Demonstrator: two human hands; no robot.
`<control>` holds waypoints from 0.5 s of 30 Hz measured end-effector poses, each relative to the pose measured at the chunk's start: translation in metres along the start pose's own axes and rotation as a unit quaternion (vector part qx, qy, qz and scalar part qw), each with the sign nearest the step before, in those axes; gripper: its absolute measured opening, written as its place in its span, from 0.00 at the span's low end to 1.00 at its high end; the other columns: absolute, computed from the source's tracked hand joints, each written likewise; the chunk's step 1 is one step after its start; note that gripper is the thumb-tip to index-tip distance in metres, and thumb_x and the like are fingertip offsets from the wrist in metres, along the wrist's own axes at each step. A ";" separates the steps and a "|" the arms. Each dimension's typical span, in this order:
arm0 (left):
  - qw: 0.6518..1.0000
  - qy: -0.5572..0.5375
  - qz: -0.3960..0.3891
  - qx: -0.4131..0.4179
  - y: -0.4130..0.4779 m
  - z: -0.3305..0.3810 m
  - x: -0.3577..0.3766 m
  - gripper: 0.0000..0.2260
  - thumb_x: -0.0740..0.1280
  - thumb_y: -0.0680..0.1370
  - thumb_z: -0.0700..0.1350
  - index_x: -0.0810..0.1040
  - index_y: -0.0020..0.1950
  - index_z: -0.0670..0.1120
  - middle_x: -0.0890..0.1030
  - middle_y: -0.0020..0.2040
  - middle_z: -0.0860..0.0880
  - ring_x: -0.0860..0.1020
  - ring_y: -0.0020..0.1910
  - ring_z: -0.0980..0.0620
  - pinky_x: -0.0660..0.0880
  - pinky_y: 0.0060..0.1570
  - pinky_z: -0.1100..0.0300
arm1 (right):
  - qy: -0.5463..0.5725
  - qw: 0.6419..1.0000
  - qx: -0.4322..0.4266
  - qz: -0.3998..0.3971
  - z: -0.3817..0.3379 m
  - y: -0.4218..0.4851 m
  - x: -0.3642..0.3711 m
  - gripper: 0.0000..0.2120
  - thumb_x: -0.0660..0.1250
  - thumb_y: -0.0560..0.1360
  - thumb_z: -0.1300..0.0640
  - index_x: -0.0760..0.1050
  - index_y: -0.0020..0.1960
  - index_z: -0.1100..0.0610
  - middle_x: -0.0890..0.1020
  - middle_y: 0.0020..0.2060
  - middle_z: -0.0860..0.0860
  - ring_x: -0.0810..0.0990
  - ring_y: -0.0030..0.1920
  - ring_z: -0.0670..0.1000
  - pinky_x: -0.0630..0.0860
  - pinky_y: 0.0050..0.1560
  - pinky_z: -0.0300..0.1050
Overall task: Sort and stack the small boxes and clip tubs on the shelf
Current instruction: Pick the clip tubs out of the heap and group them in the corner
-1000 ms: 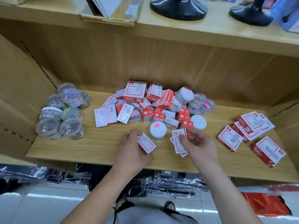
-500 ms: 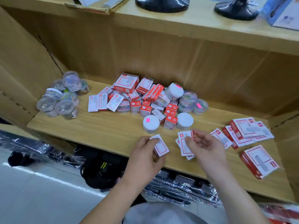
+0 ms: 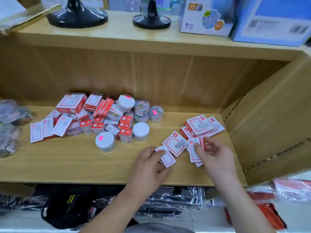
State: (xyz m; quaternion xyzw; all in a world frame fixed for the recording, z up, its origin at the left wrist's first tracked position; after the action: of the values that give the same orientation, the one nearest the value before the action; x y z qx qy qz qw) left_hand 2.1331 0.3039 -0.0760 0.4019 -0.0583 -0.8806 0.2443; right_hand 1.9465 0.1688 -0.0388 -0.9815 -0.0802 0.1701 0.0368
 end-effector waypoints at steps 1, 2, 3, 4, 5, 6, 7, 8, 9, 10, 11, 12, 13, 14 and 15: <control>1.000 0.003 -0.001 -0.017 0.007 0.001 0.005 0.24 0.74 0.68 0.59 0.78 0.62 0.52 0.77 0.56 0.51 0.80 0.52 0.48 0.79 0.52 0.55 | -0.016 1.000 0.001 0.011 0.002 0.006 -0.008 0.14 0.75 0.73 0.58 0.78 0.57 0.54 0.80 0.37 0.44 0.79 0.32 0.34 0.72 0.34 0.25; 0.999 0.004 0.000 -0.037 0.015 0.000 0.010 0.24 0.75 0.68 0.59 0.79 0.61 0.51 0.77 0.55 0.51 0.79 0.51 0.49 0.78 0.51 0.56 | -0.028 0.999 0.000 0.022 0.004 0.012 -0.014 0.13 0.75 0.74 0.57 0.78 0.57 0.55 0.80 0.37 0.44 0.79 0.33 0.37 0.73 0.35 0.27; 0.999 0.002 0.001 -0.053 0.022 0.000 0.014 0.25 0.76 0.67 0.58 0.79 0.60 0.51 0.77 0.53 0.51 0.79 0.50 0.49 0.77 0.50 0.56 | -0.041 0.999 -0.003 0.034 0.004 0.018 -0.020 0.14 0.74 0.74 0.56 0.78 0.58 0.57 0.80 0.36 0.44 0.79 0.34 0.40 0.73 0.35 0.27; 0.998 -0.001 0.000 -0.061 0.029 0.002 0.018 0.24 0.77 0.66 0.58 0.79 0.59 0.51 0.78 0.52 0.51 0.79 0.49 0.48 0.77 0.49 0.55 | -0.056 0.997 -0.009 0.045 0.002 0.024 -0.023 0.14 0.73 0.75 0.56 0.78 0.59 0.58 0.80 0.36 0.44 0.78 0.34 0.41 0.71 0.34 0.26; 0.998 0.000 -0.004 -0.059 0.036 0.003 0.022 0.24 0.78 0.66 0.57 0.80 0.58 0.50 0.78 0.52 0.50 0.79 0.49 0.47 0.77 0.48 0.55 | -0.066 0.996 -0.017 0.053 -0.001 0.029 -0.026 0.13 0.71 0.77 0.56 0.78 0.60 0.58 0.80 0.36 0.44 0.78 0.36 0.42 0.70 0.33 0.27; 0.999 0.006 -0.008 -0.052 0.041 0.004 0.027 0.24 0.78 0.65 0.57 0.80 0.58 0.50 0.79 0.52 0.48 0.79 0.49 0.45 0.78 0.49 0.54 | -0.072 0.995 -0.021 0.058 -0.003 0.034 -0.027 0.14 0.70 0.78 0.55 0.79 0.61 0.59 0.81 0.39 0.45 0.79 0.39 0.45 0.69 0.35 0.30; 0.999 0.017 -0.009 -0.046 0.046 0.006 0.029 0.24 0.79 0.66 0.55 0.81 0.58 0.49 0.80 0.54 0.46 0.79 0.51 0.43 0.77 0.51 0.54 | -0.081 0.995 -0.023 0.061 -0.004 0.038 -0.027 0.14 0.68 0.79 0.53 0.78 0.62 0.59 0.82 0.43 0.46 0.81 0.45 0.48 0.70 0.40 0.33; 0.999 0.025 -0.011 -0.047 0.050 0.006 0.032 0.23 0.80 0.67 0.53 0.81 0.58 0.47 0.80 0.57 0.43 0.79 0.54 0.41 0.76 0.53 0.54 | -0.101 0.992 -0.024 0.067 -0.005 0.043 -0.028 0.16 0.67 0.79 0.51 0.78 0.63 0.58 0.83 0.49 0.49 0.82 0.52 0.51 0.70 0.46 0.37; 0.998 0.028 -0.014 -0.054 0.054 0.006 0.033 0.23 0.80 0.67 0.51 0.81 0.59 0.46 0.79 0.60 0.41 0.78 0.58 0.39 0.74 0.56 0.55 | -0.127 0.988 -0.023 0.079 -0.005 0.047 -0.030 0.18 0.66 0.79 0.48 0.77 0.64 0.57 0.83 0.55 0.51 0.80 0.57 0.54 0.70 0.49 0.39; 0.998 0.024 -0.018 -0.062 0.056 0.007 0.035 0.24 0.81 0.68 0.51 0.81 0.61 0.45 0.78 0.63 0.40 0.77 0.61 0.39 0.72 0.59 0.55 | -0.155 0.984 -0.026 0.087 -0.005 0.051 -0.032 0.20 0.66 0.79 0.46 0.77 0.65 0.58 0.82 0.59 0.53 0.79 0.60 0.56 0.71 0.52 0.42; 0.997 0.014 -0.020 -0.070 0.056 0.008 0.034 0.26 0.80 0.69 0.52 0.80 0.64 0.45 0.76 0.67 0.40 0.75 0.65 0.40 0.71 0.63 0.55 | -0.189 0.977 -0.034 0.094 -0.007 0.053 -0.033 0.22 0.65 0.79 0.44 0.76 0.66 0.58 0.81 0.61 0.55 0.77 0.62 0.57 0.72 0.56 0.46; 0.997 0.000 -0.018 -0.071 0.052 0.012 0.031 0.27 0.78 0.71 0.55 0.79 0.66 0.45 0.73 0.70 0.41 0.73 0.69 0.42 0.70 0.66 0.55 | -0.234 0.966 -0.048 0.100 -0.009 0.054 -0.033 0.24 0.64 0.79 0.41 0.76 0.66 0.58 0.80 0.62 0.56 0.75 0.63 0.59 0.73 0.59 0.50; 0.998 -0.010 -0.011 -0.061 0.046 0.017 0.025 0.26 0.75 0.73 0.57 0.78 0.67 0.47 0.72 0.72 0.43 0.71 0.71 0.45 0.69 0.68 0.57 | -0.282 0.950 -0.072 0.111 -0.015 0.051 -0.032 0.25 0.64 0.78 0.40 0.76 0.65 0.57 0.79 0.63 0.56 0.73 0.64 0.59 0.73 0.61 0.53; 0.999 -0.016 0.004 -0.042 0.039 0.022 0.016 0.24 0.72 0.75 0.58 0.78 0.66 0.48 0.72 0.72 0.46 0.71 0.71 0.49 0.69 0.68 0.60 | -0.318 0.934 -0.106 0.126 -0.022 0.046 -0.031 0.24 0.64 0.78 0.41 0.76 0.65 0.57 0.77 0.64 0.57 0.72 0.65 0.60 0.73 0.63 0.56; 0.999 -0.012 0.026 -0.020 0.034 0.026 0.002 0.20 0.70 0.77 0.57 0.78 0.65 0.49 0.73 0.70 0.49 0.72 0.70 0.51 0.69 0.66 0.63 | -0.329 0.922 -0.150 0.140 -0.030 0.039 -0.027 0.22 0.65 0.78 0.42 0.77 0.64 0.57 0.77 0.64 0.57 0.71 0.67 0.60 0.72 0.65 0.57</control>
State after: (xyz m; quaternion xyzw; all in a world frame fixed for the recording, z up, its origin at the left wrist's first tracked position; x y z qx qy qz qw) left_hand 2.1258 0.2711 -0.0497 0.3846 -0.0546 -0.8796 0.2745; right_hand 1.9375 0.1241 -0.0053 -0.8653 0.0254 0.4733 -0.1634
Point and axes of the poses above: each hand's wrist, its own y-axis towards the middle knuckle, its own x-axis out of the palm, z = x × y, the point moved 9 cm from there along y, towards the middle knuckle
